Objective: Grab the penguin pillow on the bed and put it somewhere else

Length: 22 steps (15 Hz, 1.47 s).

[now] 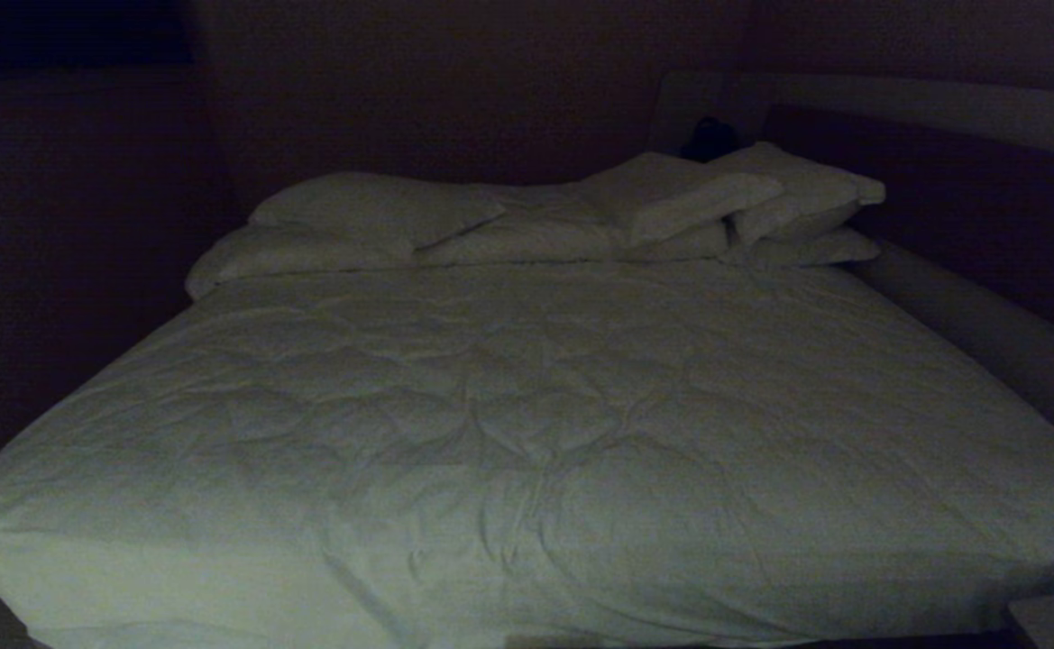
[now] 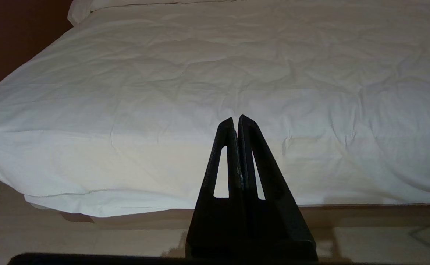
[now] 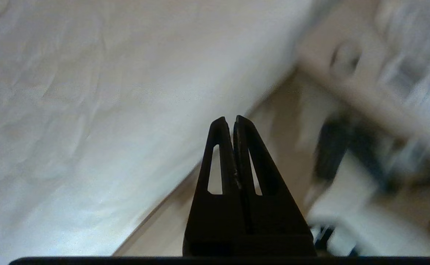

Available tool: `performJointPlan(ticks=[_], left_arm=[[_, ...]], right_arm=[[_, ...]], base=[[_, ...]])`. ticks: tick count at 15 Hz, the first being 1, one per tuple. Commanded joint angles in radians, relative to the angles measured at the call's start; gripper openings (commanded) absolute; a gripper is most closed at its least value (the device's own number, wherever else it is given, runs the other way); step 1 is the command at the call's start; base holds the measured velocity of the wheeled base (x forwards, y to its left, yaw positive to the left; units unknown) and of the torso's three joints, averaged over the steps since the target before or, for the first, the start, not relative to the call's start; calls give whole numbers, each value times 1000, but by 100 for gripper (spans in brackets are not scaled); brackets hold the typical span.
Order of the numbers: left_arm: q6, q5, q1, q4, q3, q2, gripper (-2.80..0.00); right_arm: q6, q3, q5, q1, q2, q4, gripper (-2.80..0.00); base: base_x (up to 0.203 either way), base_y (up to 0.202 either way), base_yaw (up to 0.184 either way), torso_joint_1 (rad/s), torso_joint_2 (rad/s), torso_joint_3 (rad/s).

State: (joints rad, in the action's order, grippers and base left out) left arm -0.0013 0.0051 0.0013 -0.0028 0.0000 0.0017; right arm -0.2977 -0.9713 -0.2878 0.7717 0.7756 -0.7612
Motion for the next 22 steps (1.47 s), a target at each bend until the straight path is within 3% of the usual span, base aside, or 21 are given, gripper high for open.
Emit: performJointPlan(ticks=[1,8,17,22], left_arm=[[0,0,0,0,0,0,-280],[0,1,0,0,0,0,-280],[0,1,0,0,0,0,-280],[0,1,0,0,0,0,-280]], right_arm=[[-183,-2,-89,-37,26,-216,-280],[-164,-3,-169,-246,-48,-331,-280],[2,-41,-167,-590,-396,-493,-280],[6,-143,-148,-673,-498,-499,-280]], base=[[0,0,0,0,0,0],[0,0,0,0,0,0],[0,0,0,0,0,0],[0,0,0,0,0,0]])
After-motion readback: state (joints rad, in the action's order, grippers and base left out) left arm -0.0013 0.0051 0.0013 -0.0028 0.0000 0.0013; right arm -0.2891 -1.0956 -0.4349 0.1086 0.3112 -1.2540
